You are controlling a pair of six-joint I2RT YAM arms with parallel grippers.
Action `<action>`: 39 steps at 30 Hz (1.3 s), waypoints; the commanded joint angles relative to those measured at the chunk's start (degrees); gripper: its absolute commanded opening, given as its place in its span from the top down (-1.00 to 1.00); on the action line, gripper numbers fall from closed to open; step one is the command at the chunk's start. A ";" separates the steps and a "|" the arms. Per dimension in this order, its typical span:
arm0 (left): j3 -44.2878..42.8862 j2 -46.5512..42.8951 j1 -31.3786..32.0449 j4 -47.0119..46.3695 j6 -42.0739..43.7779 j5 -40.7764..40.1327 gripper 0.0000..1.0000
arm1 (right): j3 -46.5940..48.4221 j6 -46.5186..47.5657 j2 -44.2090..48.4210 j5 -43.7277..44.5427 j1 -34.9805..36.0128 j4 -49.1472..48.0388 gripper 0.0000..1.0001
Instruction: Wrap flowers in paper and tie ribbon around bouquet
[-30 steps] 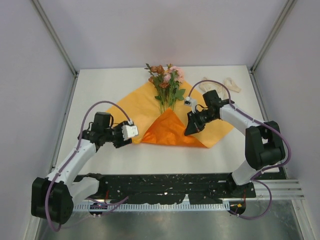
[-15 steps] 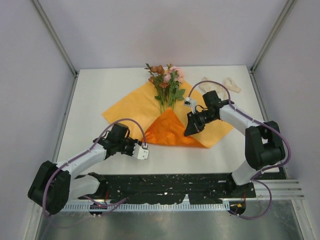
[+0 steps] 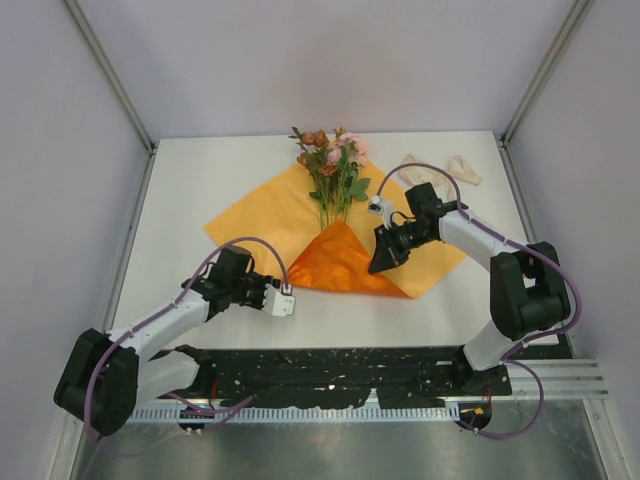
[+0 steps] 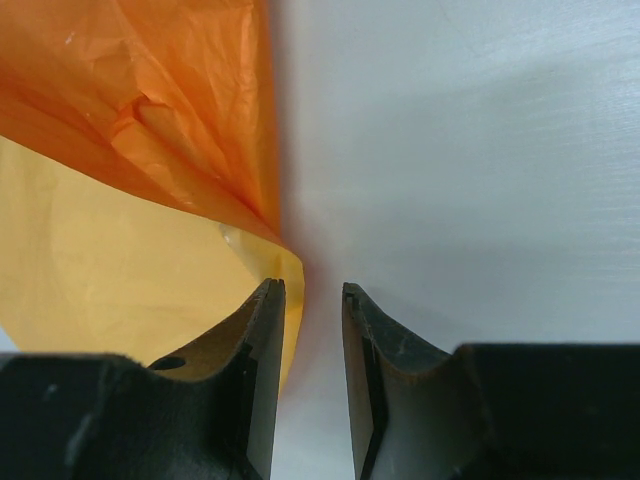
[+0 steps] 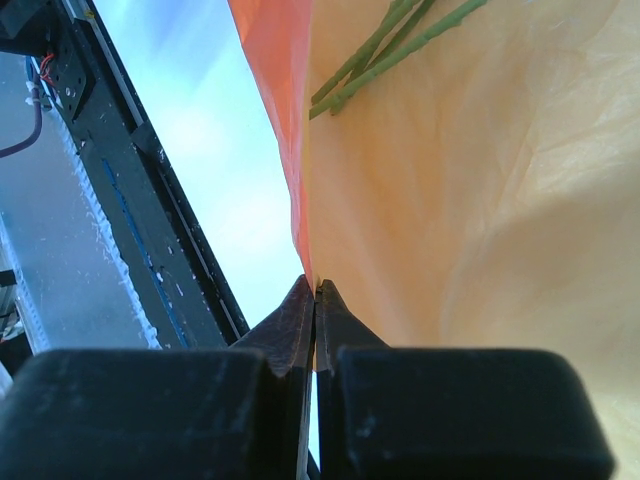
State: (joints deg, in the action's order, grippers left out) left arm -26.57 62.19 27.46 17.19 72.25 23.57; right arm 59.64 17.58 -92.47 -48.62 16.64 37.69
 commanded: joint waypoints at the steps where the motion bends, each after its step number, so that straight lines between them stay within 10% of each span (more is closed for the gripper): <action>1: -1.38 2.66 -0.57 -1.28 1.40 1.39 0.34 | -0.14 -0.53 1.68 -1.21 0.14 -1.83 0.89; 15: 1.43 7.15 -0.48 -15.69 1.58 -3.62 0.24 | -0.13 -0.27 1.15 -1.30 0.14 -1.66 0.89; 19: 0.38 9.08 -0.57 -16.75 0.36 -5.02 0.60 | -0.13 -0.27 1.06 -1.21 0.14 -1.66 0.90; 21: -1.46 9.26 -0.57 -13.17 -0.96 -5.12 0.98 | -0.14 -0.36 0.88 -0.95 0.14 -1.83 0.89; 31: -15.43 11.01 -10.50 25.14 11.75 11.05 1.00 | -1.10 -0.53 2.03 4.50 0.14 -3.15 0.90; 39: -21.23 16.37 -10.24 33.42 14.94 11.76 1.00 | -0.66 -0.89 1.68 4.15 0.58 -3.16 0.90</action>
State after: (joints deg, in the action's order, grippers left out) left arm -43.44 76.71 17.28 41.78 84.60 33.15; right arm 58.48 16.51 -92.49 -44.47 16.78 35.46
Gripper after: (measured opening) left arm 0.011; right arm 0.060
